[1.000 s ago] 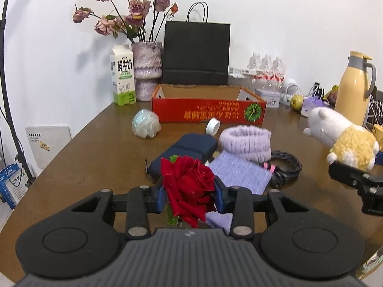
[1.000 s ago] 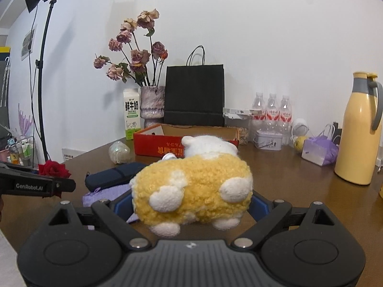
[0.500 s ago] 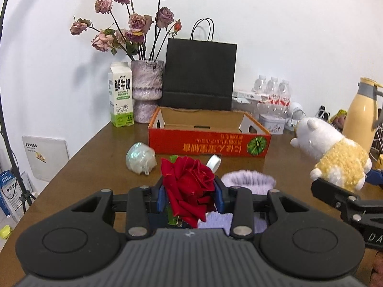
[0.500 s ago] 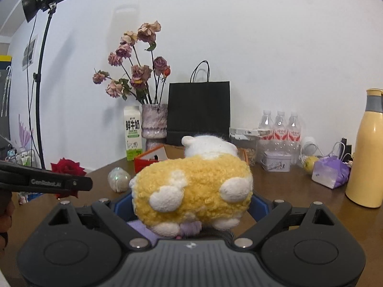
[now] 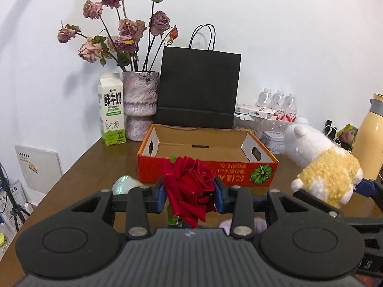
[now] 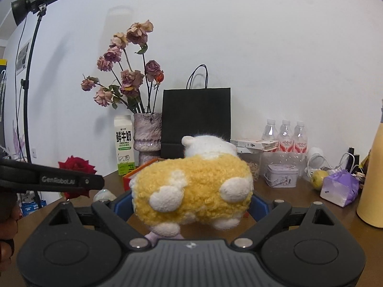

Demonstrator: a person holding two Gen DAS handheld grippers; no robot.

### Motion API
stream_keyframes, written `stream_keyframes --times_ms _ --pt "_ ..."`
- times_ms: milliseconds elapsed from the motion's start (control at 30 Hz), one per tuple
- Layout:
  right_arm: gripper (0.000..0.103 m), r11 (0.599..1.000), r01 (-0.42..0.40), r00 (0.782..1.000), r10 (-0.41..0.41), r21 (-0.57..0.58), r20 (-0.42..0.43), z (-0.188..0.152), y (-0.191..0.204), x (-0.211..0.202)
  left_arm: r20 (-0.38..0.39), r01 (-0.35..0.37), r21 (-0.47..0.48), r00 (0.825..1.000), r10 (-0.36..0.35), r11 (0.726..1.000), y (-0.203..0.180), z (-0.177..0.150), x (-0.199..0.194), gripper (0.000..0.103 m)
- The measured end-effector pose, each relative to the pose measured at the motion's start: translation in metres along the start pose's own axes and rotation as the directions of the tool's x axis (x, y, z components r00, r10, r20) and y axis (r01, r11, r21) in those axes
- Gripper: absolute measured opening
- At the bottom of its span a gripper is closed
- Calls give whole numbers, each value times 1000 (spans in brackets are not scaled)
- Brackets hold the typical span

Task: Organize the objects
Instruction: 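Carry the sheep and the rose in both grippers toward the red cardboard box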

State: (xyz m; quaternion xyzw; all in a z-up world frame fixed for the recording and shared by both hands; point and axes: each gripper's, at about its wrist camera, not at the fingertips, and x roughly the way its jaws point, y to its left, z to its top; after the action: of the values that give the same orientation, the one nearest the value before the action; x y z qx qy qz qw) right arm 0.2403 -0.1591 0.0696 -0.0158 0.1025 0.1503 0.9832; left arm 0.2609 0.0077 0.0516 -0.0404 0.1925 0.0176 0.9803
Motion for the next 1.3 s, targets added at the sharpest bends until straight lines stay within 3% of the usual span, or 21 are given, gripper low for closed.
stream_keyframes --times_ms 400,1300 --pt "93 999 12 1000 -12 -37 12 28 -1 65 20 -25 -13 999 25 1000 -1 33 57 39" --pt "94 999 2 999 -4 -35 -51 49 -25 210 -13 -92 -94 996 92 991 24 84 195 39"
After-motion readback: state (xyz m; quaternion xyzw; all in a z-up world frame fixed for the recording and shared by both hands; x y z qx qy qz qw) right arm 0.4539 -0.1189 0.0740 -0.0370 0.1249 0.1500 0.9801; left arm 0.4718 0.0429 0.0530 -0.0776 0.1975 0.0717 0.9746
